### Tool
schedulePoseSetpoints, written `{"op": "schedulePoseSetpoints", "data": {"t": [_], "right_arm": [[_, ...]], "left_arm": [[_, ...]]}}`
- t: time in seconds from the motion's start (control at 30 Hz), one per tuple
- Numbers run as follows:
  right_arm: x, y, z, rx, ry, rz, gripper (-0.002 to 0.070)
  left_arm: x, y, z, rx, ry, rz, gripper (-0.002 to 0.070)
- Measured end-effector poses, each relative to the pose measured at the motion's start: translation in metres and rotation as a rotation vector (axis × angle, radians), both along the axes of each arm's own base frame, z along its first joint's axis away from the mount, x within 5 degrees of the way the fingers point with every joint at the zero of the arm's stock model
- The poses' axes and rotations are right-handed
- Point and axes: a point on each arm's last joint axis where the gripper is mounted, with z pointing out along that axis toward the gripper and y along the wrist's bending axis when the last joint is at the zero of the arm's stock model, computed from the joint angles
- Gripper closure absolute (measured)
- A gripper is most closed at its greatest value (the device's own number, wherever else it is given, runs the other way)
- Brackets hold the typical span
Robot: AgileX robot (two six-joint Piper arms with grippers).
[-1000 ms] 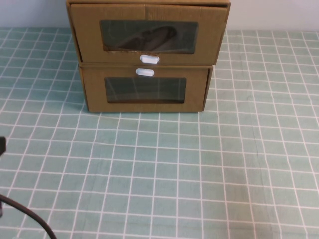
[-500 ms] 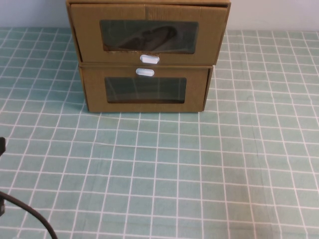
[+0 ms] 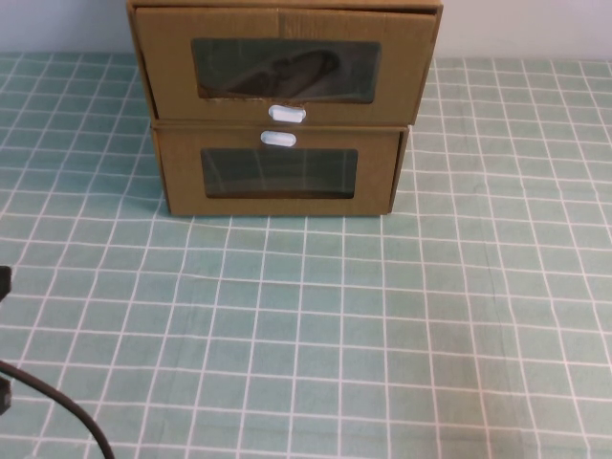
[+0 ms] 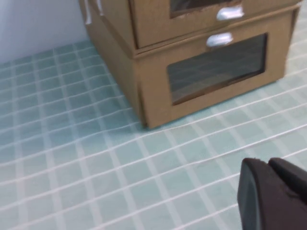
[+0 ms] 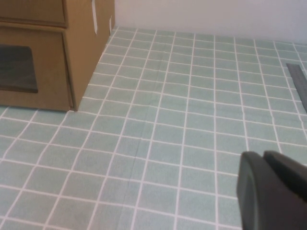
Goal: Close the shoe box
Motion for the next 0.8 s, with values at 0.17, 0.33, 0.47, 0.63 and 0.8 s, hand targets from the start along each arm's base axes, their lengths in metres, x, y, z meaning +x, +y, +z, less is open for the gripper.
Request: {"op": "schedulePoseSetpoints", "data": {"t": [0.17,0.33,0.47,0.63,0.8], "right_arm": [[0.0,0.0,0.0,0.0,0.0,0.0,0.069],[0.0,0.0,0.0,0.0,0.0,0.0,0.069],[0.0,0.0,0.0,0.0,0.0,0.0,0.069],[0.0,0.0,0.0,0.0,0.0,0.0,0.069],[0.0,0.0,0.0,0.0,0.0,0.0,0.069]], "left_arm": [[0.004,0.007,0.002,0.138,-0.071,0.034,0.068],[-0.008,0.015,0.008,0.196,-0.206,0.084,0.068],[-0.026,0.021,-0.008,0.138,-0.28,0.153,0.068],[-0.04,0.026,-0.063,0.011,-0.239,0.225,0.068],[-0.047,0.028,-0.116,-0.02,-0.188,0.244,0.068]]}}
